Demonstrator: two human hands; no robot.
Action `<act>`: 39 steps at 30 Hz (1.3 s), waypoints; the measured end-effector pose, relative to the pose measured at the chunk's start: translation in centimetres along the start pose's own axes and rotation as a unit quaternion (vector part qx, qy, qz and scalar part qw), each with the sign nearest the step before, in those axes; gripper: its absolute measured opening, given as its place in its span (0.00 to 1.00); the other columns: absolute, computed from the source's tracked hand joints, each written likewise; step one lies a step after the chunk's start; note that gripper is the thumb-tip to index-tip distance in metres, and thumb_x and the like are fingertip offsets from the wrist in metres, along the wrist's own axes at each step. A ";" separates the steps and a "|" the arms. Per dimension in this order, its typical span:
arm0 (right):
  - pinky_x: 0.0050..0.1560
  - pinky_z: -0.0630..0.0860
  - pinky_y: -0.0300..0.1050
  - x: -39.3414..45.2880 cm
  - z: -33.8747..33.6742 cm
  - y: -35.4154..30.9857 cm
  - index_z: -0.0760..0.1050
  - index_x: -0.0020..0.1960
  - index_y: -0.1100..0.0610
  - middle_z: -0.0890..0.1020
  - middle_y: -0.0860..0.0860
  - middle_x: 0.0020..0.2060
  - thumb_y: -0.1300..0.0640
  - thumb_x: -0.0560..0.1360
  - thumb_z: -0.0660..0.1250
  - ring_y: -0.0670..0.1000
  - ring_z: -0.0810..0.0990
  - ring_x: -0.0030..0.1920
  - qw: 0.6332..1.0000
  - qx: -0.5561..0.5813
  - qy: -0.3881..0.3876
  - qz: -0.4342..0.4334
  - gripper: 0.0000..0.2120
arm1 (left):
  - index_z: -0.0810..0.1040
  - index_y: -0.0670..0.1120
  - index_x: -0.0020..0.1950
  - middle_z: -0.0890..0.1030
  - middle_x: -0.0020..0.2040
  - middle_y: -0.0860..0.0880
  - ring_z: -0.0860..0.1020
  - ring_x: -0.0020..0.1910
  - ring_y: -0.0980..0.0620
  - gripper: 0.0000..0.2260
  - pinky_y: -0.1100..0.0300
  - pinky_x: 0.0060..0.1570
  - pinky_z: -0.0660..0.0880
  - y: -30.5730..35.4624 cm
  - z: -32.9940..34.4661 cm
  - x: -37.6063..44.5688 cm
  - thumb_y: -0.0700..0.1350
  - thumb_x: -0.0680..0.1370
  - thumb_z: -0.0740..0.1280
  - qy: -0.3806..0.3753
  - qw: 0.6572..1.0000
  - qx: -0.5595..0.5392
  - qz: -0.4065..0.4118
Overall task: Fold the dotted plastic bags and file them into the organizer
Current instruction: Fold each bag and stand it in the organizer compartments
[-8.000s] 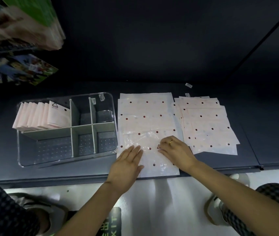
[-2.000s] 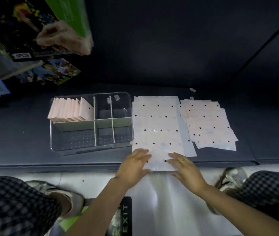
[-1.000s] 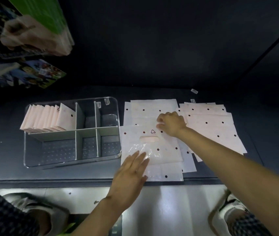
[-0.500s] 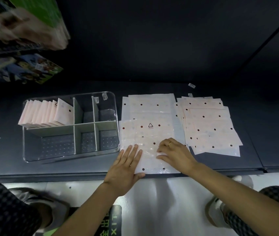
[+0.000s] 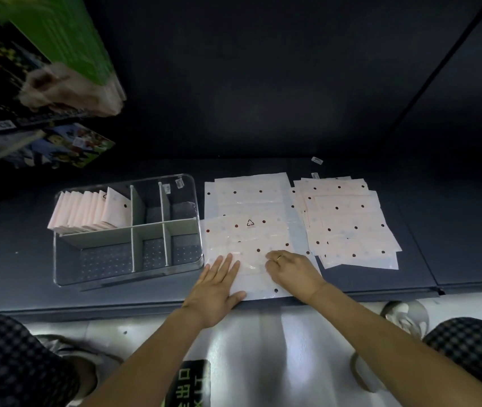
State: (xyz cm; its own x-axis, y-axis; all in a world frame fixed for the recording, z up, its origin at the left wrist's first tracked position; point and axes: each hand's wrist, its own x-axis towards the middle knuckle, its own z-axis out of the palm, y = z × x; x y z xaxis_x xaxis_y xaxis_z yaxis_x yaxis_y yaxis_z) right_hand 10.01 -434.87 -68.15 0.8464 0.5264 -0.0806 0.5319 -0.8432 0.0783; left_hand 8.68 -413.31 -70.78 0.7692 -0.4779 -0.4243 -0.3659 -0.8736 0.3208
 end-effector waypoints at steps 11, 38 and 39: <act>0.41 0.66 0.43 -2.6 -5.1 1.9 0.72 0.49 0.55 0.76 0.47 0.39 0.54 0.78 0.60 0.48 0.69 0.38 0.959 0.239 -0.152 -0.010 0.05 | 0.68 0.55 0.67 0.75 0.64 0.53 0.73 0.63 0.49 0.14 0.57 0.53 0.72 1.4 -1.9 -3.4 0.48 0.82 0.56 0.129 0.990 0.043 0.045; 0.52 0.69 0.44 5.7 -1.0 2.4 0.71 0.59 0.56 0.74 0.53 0.55 0.54 0.72 0.71 0.52 0.73 0.56 0.942 0.253 -0.183 0.121 0.18 | 0.30 0.52 0.74 0.28 0.74 0.50 0.26 0.71 0.48 0.30 0.50 0.70 0.28 2.2 3.2 -1.3 0.62 0.80 0.42 0.056 0.991 0.108 0.062; 0.52 0.69 0.44 5.9 -1.0 2.4 0.71 0.59 0.56 0.75 0.53 0.55 0.55 0.72 0.71 0.52 0.73 0.56 0.939 0.255 -0.198 0.122 0.17 | 0.28 0.53 0.73 0.27 0.73 0.50 0.25 0.70 0.47 0.30 0.48 0.69 0.27 2.1 3.3 -1.3 0.63 0.80 0.41 0.055 0.990 0.114 0.066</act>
State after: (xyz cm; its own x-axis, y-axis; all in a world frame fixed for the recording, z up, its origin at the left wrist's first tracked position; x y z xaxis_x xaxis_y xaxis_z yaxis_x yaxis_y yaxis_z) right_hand 16.29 -433.64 -67.47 0.8115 0.3136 -0.4931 0.1557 -0.9294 -0.3347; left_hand 5.20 -414.84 -72.34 0.7541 -0.5876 -0.2932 -0.5661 -0.8080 0.1634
